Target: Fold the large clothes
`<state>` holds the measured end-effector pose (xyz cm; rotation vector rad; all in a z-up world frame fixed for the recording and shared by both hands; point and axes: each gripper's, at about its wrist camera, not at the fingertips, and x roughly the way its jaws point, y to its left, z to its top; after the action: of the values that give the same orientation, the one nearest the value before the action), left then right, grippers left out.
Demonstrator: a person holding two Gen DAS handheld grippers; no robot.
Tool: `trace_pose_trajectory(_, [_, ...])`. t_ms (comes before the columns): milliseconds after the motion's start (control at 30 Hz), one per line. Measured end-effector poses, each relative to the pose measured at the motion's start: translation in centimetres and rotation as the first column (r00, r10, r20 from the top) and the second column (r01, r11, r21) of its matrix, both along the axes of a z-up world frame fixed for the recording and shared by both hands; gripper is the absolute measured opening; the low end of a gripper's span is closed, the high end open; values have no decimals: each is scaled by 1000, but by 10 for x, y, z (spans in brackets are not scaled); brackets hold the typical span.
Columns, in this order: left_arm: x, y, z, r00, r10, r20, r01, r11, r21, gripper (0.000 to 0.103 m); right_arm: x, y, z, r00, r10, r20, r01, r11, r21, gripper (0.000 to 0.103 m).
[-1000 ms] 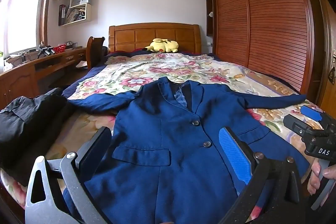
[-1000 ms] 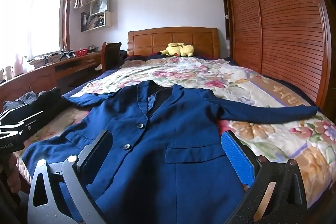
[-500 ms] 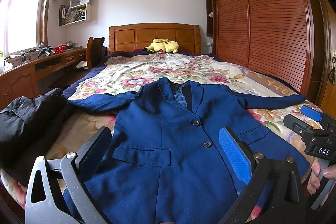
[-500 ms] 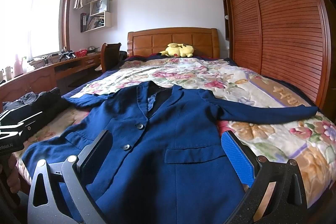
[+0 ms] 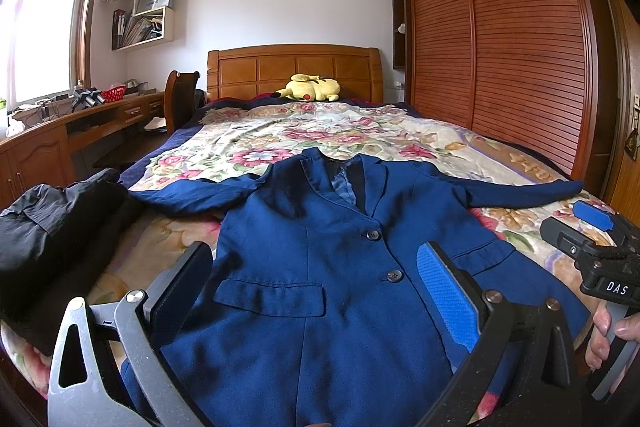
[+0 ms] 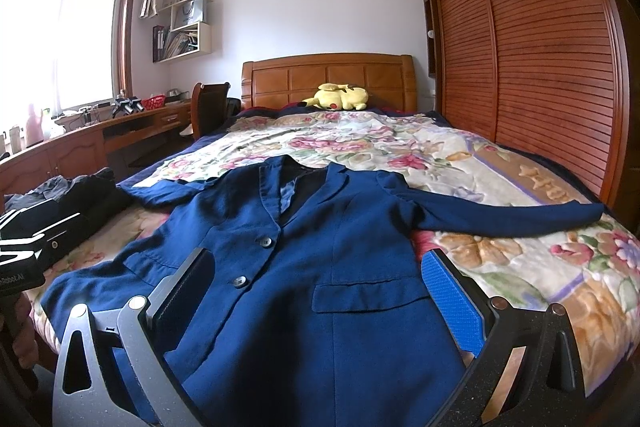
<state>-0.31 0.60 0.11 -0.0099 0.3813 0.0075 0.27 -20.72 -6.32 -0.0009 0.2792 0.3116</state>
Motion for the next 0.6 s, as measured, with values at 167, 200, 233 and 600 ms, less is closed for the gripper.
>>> trace_pose_trajectory(167, [0,0,0,1000,0,-1,0,1000,-1,102,-1,0,0,1000,-1,0,1,1000,-1,103])
trace_pose_trajectory(200, [0,0,0,1000,0,0,0,1000,-1,102,-1,0,-1,1000,0,0,0,1000,-1,103])
trace_pose_trajectory(233, [0,0,0,1000,1,1,-1,1000,0,102,0,0,0,1000,-1,0,1,1000,-2,103])
trace_pose_trajectory(600, [2,2,-1,1000,2,2,-2,1000,0,102,-1,1,0,1000,-1,1,1,1000,-1,103])
